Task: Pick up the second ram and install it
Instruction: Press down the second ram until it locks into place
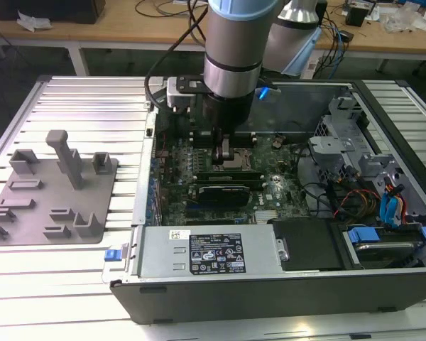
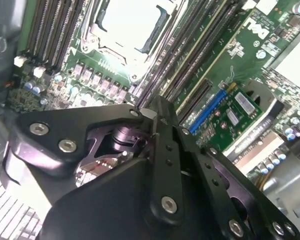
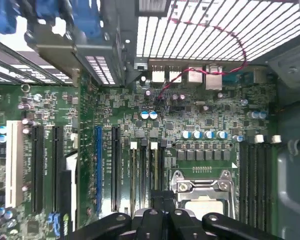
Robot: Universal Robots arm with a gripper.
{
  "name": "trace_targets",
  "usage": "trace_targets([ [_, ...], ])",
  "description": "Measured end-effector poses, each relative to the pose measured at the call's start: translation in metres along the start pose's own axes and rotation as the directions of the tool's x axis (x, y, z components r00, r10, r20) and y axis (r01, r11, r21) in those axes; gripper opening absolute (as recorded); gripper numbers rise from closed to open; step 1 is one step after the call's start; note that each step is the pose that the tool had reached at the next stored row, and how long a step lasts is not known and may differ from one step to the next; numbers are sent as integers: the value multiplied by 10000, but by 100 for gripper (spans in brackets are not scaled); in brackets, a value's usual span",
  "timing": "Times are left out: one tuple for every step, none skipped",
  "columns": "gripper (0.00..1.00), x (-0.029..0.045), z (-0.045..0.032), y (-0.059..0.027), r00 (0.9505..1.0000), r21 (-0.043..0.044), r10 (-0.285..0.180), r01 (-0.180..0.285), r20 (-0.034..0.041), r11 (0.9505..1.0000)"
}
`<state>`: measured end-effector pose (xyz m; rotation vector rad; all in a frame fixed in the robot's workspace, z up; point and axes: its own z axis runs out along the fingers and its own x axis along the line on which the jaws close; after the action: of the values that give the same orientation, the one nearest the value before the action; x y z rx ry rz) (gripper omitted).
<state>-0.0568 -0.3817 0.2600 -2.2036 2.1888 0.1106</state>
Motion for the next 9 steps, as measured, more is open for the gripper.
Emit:
trace_targets([
  [8, 0, 1, 0, 10000, 1, 0, 0, 1, 10000],
  [8, 0, 0, 0, 10000, 0, 0, 0, 0, 10000],
  [8, 0, -1, -21, 10000, -1, 1, -1, -2, 10000],
  [8, 0, -2, -69, 10000, 0, 2, -2, -1, 10000],
  [8, 1, -5, -159, 10000, 0, 1, -1, -1, 10000],
  [8, 1, -7, -227, 10000, 0, 1, -1, -2, 10000],
  [8, 2, -8, -280, 10000, 0, 0, 0, -1, 10000],
  [8, 2, -9, -336, 10000, 1, 0, 0, 0, 10000],
  [8, 2, -9, -338, 10000, 1, 1, -1, -1, 10000],
])
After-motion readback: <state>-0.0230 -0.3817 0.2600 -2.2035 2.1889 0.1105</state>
